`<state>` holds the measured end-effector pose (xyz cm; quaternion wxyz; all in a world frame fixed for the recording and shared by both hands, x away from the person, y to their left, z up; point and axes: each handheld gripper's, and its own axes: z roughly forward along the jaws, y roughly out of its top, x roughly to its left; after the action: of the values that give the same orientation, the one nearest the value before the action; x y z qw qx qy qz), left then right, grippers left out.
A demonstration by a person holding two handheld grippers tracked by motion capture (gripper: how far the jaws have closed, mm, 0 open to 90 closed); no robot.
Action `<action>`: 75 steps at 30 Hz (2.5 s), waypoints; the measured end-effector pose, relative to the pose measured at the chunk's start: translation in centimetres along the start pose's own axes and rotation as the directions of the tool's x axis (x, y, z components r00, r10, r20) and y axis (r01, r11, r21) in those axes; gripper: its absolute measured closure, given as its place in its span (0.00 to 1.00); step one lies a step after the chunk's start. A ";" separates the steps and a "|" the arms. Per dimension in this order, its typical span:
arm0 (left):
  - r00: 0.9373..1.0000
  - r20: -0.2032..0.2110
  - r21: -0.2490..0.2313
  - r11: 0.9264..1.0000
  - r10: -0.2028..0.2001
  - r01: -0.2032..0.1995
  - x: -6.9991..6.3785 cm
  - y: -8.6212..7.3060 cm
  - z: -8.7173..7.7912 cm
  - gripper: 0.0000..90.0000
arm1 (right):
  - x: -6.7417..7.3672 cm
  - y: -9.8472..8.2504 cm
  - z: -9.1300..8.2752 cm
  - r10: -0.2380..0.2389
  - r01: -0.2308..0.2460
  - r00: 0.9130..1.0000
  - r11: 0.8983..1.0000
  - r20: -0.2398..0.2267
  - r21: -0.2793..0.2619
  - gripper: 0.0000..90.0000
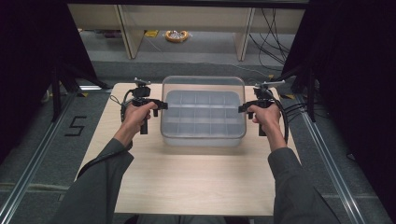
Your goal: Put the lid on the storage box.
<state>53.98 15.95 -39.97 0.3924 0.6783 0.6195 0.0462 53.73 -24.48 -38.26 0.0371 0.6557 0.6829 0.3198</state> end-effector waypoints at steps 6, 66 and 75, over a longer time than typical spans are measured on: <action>1.000 0.001 0.012 0.999 -0.029 0.029 0.5 0.0 0.8 0.67 | 0.0 0.1 0.9 0.048 -0.048 0.999 0.999 -0.005 0.008 0.65; 0.994 0.044 0.069 0.993 -0.100 0.097 2.1 -1.2 2.6 0.61 | -1.7 -0.8 3.0 0.077 -0.077 0.997 0.997 0.020 0.019 0.61; 0.993 0.012 0.031 0.993 -0.114 0.113 1.9 -0.8 2.8 0.63 | -1.4 -0.7 3.4 0.057 -0.057 0.998 0.998 0.011 -0.037 0.60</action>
<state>55.29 16.26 -43.21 0.3885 0.6480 0.6550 0.0097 54.91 -24.39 -41.75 0.0441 0.6759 0.6578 0.3294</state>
